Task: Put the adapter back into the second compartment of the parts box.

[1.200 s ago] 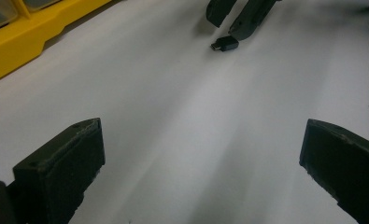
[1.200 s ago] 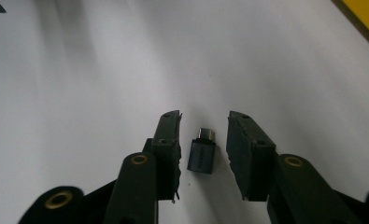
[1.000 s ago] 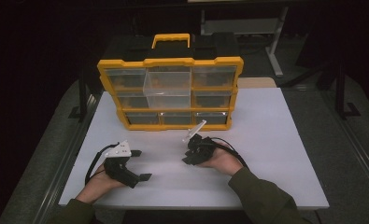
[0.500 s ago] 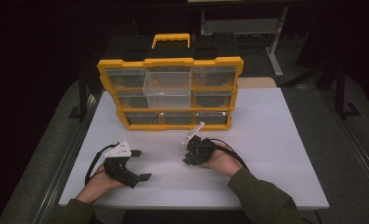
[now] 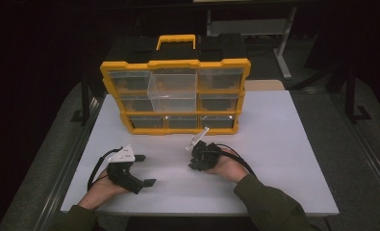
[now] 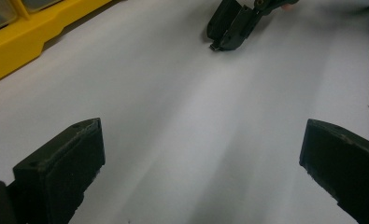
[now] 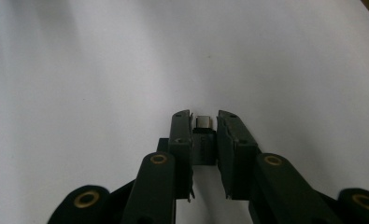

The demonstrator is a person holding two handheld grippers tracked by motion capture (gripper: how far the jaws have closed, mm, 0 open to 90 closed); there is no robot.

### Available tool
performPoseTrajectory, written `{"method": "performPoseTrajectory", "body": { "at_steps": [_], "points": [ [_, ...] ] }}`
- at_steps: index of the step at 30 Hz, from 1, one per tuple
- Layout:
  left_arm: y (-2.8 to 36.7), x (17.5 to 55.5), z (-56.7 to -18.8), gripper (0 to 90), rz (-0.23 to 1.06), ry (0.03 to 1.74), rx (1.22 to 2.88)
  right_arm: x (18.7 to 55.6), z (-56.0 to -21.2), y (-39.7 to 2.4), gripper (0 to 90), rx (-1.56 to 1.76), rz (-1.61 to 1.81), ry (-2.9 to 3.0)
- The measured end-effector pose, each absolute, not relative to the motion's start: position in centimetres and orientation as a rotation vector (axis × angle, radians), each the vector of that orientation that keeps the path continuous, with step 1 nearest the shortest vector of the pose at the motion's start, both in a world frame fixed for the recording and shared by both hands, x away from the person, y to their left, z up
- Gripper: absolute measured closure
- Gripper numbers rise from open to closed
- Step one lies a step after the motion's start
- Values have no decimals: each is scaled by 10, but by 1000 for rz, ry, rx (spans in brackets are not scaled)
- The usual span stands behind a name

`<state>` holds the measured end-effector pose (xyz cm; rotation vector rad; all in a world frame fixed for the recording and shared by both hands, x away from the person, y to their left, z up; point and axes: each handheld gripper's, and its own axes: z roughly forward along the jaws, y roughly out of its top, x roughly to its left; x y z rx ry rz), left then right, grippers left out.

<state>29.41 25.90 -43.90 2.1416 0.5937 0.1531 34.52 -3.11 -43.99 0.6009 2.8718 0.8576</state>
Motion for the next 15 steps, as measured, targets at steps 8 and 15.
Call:
{"method": "performPoseTrajectory", "body": {
  "at_steps": [8,15],
  "points": [
    [259,294,-439,0,152,593,2141,346,-436,-35,752,608,858,2882],
    [259,294,-439,0,150,592,2142,345,-424,-44,752,603,868,2893]
  ]
}}
